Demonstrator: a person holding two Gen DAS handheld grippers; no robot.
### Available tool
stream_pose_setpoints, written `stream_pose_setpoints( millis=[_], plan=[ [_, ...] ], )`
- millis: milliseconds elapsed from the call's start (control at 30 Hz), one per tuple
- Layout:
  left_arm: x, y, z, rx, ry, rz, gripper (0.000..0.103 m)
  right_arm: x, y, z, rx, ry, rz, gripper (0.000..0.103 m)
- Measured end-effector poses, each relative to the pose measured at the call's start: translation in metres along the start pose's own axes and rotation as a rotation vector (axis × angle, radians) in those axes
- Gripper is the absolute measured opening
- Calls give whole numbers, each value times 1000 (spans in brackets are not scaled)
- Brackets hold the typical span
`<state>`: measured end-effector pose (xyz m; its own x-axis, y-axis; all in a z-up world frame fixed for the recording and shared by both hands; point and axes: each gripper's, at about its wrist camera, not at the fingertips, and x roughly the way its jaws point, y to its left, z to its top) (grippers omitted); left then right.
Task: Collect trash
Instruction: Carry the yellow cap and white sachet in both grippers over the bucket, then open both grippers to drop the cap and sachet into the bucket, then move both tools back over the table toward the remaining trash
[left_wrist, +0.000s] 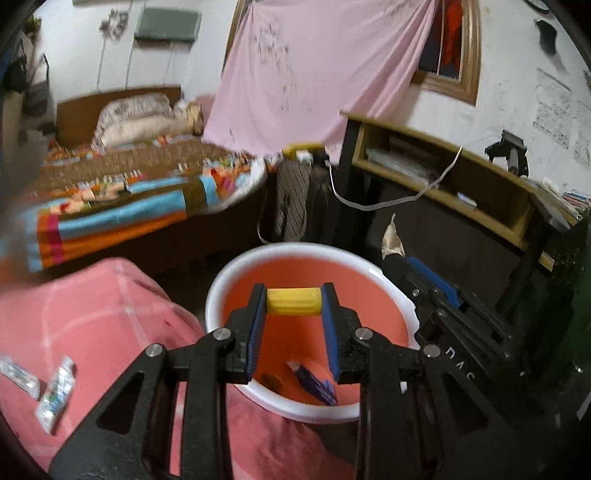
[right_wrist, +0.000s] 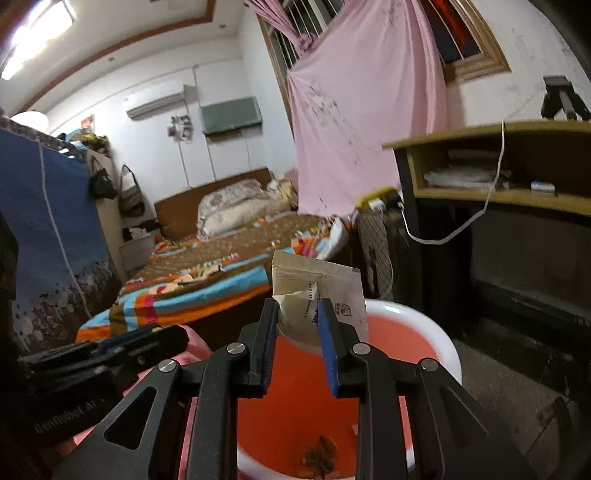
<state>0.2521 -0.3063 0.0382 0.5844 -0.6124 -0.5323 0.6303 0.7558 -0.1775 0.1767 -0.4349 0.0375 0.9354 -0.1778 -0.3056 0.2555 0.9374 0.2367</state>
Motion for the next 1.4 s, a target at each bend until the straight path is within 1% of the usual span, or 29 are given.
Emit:
stream_pose_setpoints(
  millis=[100,267,333,400,467,600,700,833,967,1033,1100,1133,1167,1200,1267,1300,1333,1367,1400],
  plan=[
    [10,-1,0,-28,44,5,9,4,-6,-3,16,29,-15,21],
    [20,4,1,-81,93,4,10,9,-17,-6,53,73,-31,21],
    [23,5,0,-92,113,8,15,10,-19,-7,59,82,-35,21],
    [25,6,-1,-105,123,6,25,9,-20,-6,62,86,-40,22],
    [24,7,-2,-121,121,5,26,10,-20,-6,64,89,-40,22],
    [14,13,0,-136,97,26,28,9,-18,-5,62,80,-39,24],
    [-4,22,-1,-146,50,57,30,4,-12,-3,50,55,-31,24],
    [-29,34,-2,-168,-13,104,34,-10,1,2,19,-1,-9,28],
    [-62,50,-6,-199,-95,165,43,-28,22,10,-15,-74,31,34],
    [-84,59,-9,-216,-151,211,49,-39,34,13,-34,-114,51,39],
    [-107,69,-13,-232,-209,259,57,-51,47,16,-56,-162,79,47],
    [-117,72,-15,-237,-234,281,59,-55,53,17,-65,-180,88,48],
    [-123,75,-15,-240,-249,295,64,-60,60,18,-77,-199,99,49],
    [-133,78,-17,-243,-270,318,67,-64,67,19,-89,-217,111,52],
    [-155,85,-22,-251,-315,362,69,-71,77,20,-106,-248,127,66],
    [-163,88,-25,-254,-330,380,75,-74,81,20,-112,-266,137,82],
    [-170,91,-27,-257,-343,398,80,-79,88,19,-121,-292,153,89],
    [-180,95,-31,-261,-366,427,88,-83,92,19,-128,-309,164,90],
    [-185,97,-34,-263,-382,447,88,-86,95,18,-134,-320,174,96]
  ],
)
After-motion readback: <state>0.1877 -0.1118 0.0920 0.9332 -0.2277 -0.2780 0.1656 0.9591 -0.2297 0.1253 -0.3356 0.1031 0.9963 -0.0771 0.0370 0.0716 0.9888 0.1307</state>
